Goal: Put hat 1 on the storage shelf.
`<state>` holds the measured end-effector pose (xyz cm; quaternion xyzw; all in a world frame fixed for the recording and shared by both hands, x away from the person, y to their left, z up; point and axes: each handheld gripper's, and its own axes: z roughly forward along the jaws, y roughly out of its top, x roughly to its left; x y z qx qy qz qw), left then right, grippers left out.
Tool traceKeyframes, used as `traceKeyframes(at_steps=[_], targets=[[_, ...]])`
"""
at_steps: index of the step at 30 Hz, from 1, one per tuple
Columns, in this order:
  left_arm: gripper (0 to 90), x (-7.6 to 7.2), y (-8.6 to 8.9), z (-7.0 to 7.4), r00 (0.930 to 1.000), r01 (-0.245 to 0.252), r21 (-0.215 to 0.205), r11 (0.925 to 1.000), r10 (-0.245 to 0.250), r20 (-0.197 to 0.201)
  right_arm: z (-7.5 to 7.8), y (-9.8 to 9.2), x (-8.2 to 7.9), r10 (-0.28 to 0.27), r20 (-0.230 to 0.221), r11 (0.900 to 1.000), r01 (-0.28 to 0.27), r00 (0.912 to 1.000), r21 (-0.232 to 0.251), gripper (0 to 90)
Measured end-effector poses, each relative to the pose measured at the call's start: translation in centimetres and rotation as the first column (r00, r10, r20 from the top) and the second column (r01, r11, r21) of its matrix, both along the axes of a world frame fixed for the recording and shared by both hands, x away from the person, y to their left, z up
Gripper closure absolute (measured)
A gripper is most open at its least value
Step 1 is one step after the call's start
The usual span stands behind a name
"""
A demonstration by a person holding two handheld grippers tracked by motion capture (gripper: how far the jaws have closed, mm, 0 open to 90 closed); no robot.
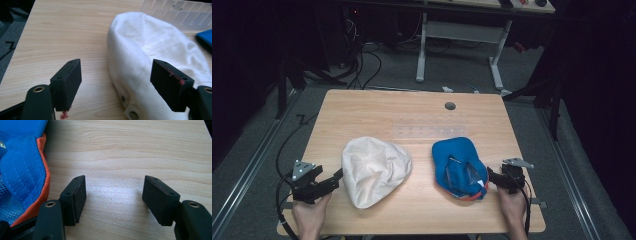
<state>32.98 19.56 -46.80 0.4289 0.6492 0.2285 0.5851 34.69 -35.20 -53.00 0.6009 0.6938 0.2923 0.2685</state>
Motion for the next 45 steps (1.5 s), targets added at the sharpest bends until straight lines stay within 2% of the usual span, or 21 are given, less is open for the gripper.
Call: traceKeyframes(at_steps=[6, 7, 9, 10, 13, 17, 27, 33, 45], targets=[[23.9, -0.6, -2.1, 1.1, 0.9990, 0.045, 0.023, 0.9987, -0.045, 0.002, 0.0, 0.0, 0.0, 0.000, -0.001, 1.000, 0.000, 1.0000, 0.001, 36.0], [23.7, -0.6, -2.1, 1.1, 0.9990, 0.045, 0.023, 0.9987, -0.045, 0.002, 0.0, 0.0, 0.0, 0.000, -0.001, 1.000, 0.000, 1.0000, 0.001, 36.0], [22.8, -0.6, -3.6, 1.5, 0.9974, 0.072, 0.019, 0.9972, -0.072, 0.003, 0.0, 0.0, 0.0, 0.001, -0.001, 1.000, -0.001, 1.0000, 0.001, 36.0], [21.7, -0.6, -3.6, 1.5, 0.9974, 0.072, 0.019, 0.9972, -0.072, 0.003, 0.0, 0.0, 0.0, 0.001, -0.001, 1.000, -0.001, 1.0000, 0.001, 36.0], [19.3, -0.4, -4.7, 1.7, 0.9962, 0.086, -0.005, 0.9963, -0.086, -0.013, 0.0, 0.0, 0.0, 0.001, -0.001, 1.000, -0.001, 1.0000, 0.001, 36.0], [17.3, -0.1, -6.3, 1.5, 0.9936, 0.109, 0.001, 0.9941, -0.109, -0.029, 0.0, 0.0, 0.0, 0.000, -0.001, 1.000, 0.000, 1.0000, 0.002, 35.9], [15.9, 1.0, -9.8, 0.5, 0.9860, 0.154, 0.016, 0.9879, -0.153, -0.066, 0.0, 0.0, 0.0, 0.001, -0.001, 1.000, -0.001, 1.0000, 0.003, 35.8], [15.5, 1.6, -11.5, -0.5, 0.9831, 0.163, 0.032, 0.9861, -0.160, -0.089, 0.0, 0.0, 0.0, 0.001, -0.001, 1.000, -0.001, 1.0000, 0.003, 35.7], [15.1, 2.3, -13.0, -2.4, 0.9805, 0.147, 0.022, 0.9889, -0.143, -0.135, 0.0, 0.0, 0.0, -0.001, -0.003, 1.000, 0.001, 1.0000, 0.004, 35.5]])
